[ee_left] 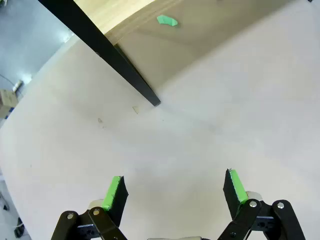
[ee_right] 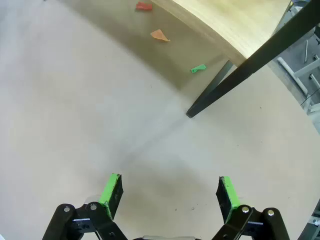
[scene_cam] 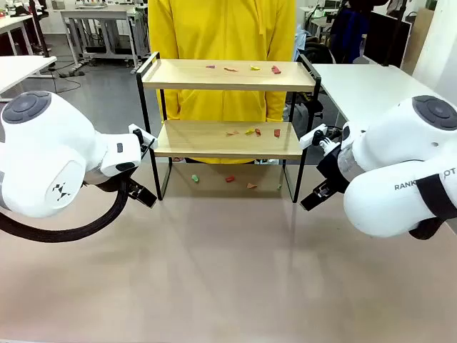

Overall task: Clean the shelf.
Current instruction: Pick up the Duster handed by the human.

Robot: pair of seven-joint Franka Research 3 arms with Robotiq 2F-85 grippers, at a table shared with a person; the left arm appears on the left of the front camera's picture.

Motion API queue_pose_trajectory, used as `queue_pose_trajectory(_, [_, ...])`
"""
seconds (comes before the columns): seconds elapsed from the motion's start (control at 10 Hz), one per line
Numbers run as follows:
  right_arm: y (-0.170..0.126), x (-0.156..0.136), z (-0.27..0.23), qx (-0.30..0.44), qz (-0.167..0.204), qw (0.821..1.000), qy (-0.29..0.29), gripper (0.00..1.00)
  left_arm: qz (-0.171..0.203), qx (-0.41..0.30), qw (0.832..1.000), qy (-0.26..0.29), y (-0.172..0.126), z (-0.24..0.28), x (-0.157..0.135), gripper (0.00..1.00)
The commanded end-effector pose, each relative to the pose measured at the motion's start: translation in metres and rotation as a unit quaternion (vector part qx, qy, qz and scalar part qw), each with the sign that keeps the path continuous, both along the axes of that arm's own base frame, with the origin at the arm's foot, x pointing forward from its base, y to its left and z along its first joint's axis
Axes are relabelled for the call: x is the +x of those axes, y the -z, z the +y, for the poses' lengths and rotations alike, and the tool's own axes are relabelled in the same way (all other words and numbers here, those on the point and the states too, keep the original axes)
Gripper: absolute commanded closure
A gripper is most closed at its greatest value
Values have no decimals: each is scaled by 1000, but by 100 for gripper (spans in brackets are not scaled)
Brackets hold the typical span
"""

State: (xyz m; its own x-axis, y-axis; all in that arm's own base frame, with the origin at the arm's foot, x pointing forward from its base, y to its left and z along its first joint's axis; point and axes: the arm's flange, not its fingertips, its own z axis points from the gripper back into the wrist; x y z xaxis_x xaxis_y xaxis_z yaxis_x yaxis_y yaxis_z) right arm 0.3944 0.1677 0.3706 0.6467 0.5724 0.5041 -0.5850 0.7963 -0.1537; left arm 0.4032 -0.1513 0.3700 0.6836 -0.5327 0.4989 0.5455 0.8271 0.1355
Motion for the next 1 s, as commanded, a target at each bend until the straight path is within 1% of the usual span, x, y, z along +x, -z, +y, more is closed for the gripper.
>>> queue_pose_trajectory(0.0, [0,0,0,0,0,1000,0,0,0,0,1000,0,0,0,0,0])
queue_pose_trajectory(0.9, [0,0,0,0,0,1000,0,0,0,0,1000,0,0,0,0,0])
